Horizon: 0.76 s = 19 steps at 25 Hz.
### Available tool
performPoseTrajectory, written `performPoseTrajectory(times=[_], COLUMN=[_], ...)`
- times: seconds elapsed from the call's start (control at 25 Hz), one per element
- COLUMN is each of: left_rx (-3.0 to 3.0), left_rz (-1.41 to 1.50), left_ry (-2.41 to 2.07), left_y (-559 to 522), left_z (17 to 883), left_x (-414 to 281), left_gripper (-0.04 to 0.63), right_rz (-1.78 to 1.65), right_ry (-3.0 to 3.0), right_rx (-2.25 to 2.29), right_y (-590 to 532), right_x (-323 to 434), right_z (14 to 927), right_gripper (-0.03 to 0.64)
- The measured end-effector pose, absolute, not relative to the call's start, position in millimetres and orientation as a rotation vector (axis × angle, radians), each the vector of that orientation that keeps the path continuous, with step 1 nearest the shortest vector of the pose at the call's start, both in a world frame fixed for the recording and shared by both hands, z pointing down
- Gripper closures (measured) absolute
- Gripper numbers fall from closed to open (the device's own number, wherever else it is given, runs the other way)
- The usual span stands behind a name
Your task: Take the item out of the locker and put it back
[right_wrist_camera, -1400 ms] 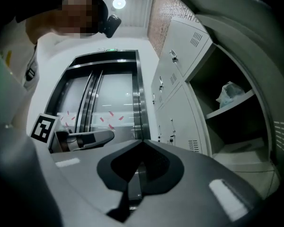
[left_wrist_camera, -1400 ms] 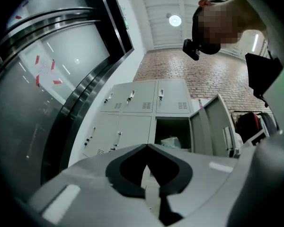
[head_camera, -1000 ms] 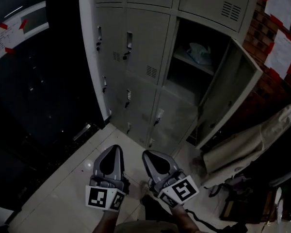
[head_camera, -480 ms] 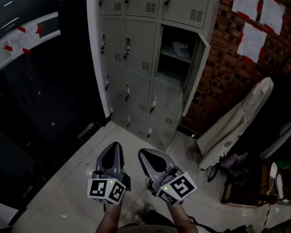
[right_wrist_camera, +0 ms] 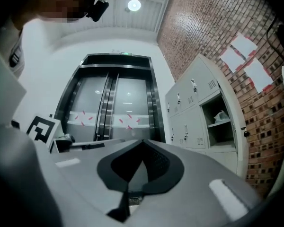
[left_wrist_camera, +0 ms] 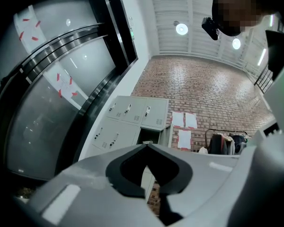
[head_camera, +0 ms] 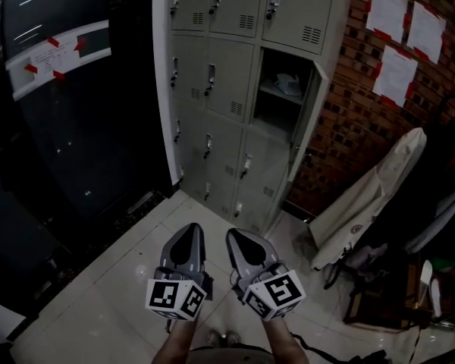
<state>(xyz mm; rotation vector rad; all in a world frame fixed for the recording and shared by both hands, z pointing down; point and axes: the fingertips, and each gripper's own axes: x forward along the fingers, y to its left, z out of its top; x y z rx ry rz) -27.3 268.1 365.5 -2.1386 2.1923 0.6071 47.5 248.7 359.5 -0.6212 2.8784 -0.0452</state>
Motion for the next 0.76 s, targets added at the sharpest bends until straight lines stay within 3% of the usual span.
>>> performPoseTrajectory(times=[0.76], left_rx=[-2.125], left_rz=[0.655], left_ry=[2.184], left_y=[264.0], left_z=[363.9], left_x=[-19.7], left_gripper=[0.589], right_rz=[-0.022], right_ry=[2.882], right_rx=[-0.638], right_y=[245.0], right_x=[60.1], right_z=[360.1], right_gripper=[0.617])
